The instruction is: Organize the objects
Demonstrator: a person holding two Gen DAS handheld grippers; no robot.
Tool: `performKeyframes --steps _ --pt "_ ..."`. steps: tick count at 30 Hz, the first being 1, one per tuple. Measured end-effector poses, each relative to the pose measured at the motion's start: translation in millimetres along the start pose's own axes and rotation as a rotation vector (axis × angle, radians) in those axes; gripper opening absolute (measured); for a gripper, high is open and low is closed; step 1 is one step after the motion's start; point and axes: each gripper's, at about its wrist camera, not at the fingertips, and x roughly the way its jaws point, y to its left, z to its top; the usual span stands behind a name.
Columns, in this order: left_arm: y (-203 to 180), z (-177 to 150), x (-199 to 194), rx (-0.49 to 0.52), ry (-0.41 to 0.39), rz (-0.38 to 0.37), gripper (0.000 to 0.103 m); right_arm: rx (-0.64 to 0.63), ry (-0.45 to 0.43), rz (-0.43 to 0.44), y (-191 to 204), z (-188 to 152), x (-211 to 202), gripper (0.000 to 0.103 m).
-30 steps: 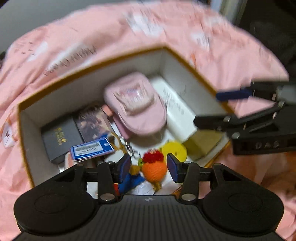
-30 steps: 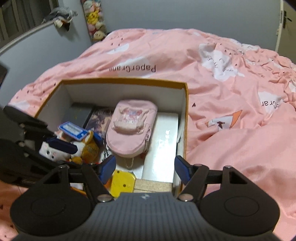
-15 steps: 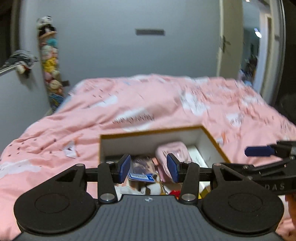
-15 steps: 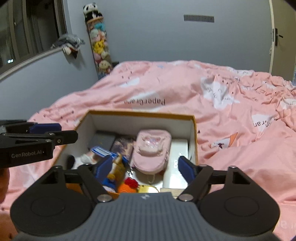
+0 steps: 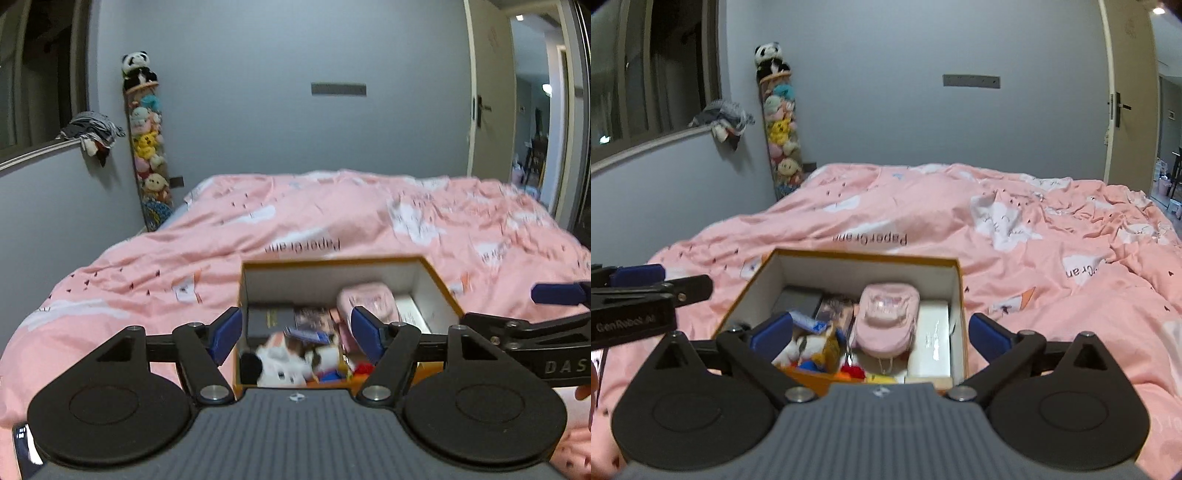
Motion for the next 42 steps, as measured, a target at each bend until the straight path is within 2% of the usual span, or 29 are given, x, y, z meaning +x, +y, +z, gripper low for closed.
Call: performKeyframes --steps 5,10,24,42 --pt "-9 -16 1 0.016 0.085 -0.004 0.079 -0.013 0.052 -0.046 5 -16 4 0.101" --pt "-7 -28 7 -0.010 0.142 0.022 0.079 0.037 0.071 -0.037 1 -24 5 0.102" --pt "-4 -40 17 -0.036 0.203 0.008 0.079 0.022 0.096 -0.056 6 -30 14 0.102" --pt "-6 -43 18 -0.039 0.216 0.009 0.079 0.005 0.120 -0.068 11 -36 18 0.102"
